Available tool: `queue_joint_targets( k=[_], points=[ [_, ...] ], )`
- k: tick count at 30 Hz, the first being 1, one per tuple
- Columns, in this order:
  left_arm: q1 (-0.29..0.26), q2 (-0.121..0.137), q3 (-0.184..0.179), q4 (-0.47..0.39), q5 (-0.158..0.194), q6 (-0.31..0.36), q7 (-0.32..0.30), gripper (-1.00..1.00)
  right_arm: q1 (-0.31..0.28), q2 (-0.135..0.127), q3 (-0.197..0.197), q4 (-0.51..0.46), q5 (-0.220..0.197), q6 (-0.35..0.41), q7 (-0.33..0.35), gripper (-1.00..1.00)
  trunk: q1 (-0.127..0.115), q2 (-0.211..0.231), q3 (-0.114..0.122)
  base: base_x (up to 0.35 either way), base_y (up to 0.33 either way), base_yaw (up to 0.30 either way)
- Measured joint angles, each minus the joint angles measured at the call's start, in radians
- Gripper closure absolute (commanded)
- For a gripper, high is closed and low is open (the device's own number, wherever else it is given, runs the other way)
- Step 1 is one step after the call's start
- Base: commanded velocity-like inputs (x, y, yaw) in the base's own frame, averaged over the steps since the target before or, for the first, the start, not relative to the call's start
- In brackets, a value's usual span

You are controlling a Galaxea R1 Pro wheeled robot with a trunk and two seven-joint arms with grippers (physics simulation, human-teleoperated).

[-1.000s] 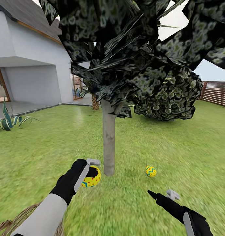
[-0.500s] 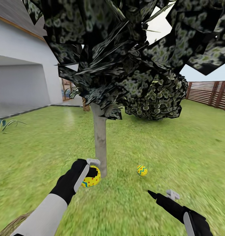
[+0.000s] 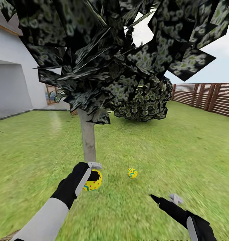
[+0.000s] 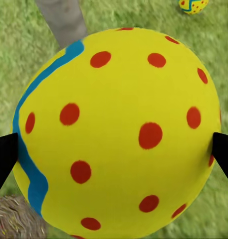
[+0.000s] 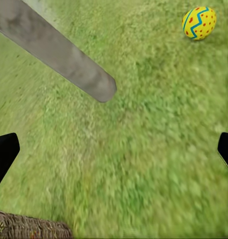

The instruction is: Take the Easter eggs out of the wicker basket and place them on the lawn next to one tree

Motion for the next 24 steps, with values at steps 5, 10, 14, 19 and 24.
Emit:
queue_joint_targets(
  k=[5,10,14,19,24],
  points=[
    [0.0,0.0,-0.001,0.0,0.0,0.0,0.0,1.0,0.0,0.0,0.0,0.0,0.0,0.0,0.0,-1.0,-0.019,0.035,0.016,0.0,0.0,-0.273],
    [0.0,0.0,-0.001,0.0,0.0,0.0,0.0,1.0,0.0,0.0,0.0,0.0,0.0,0.0,0.0,-1.0,-0.038,0.07,0.031,0.0,0.0,-0.273],
    [0.0,0.0,-0.001,0.0,0.0,0.0,0.0,1.0,-0.001,0.0,0.0,0.0,0.0,0.0,0.0,-1.0,-0.054,0.098,0.044,0.0,0.0,-0.273],
    [0.0,0.0,-0.001,0.0,0.0,0.0,0.0,1.0,-0.001,0.0,0.0,0.0,0.0,0.0,0.0,-1.0,-0.073,0.133,0.06,0.0,0.0,-0.273],
    [0.0,0.0,-0.001,0.0,0.0,-0.001,0.001,1.0,0.0,0.0,0.0,0.0,0.0,0.0,0.0,-1.0,-0.092,0.168,0.075,0.0,0.0,-0.273]
  ],
)
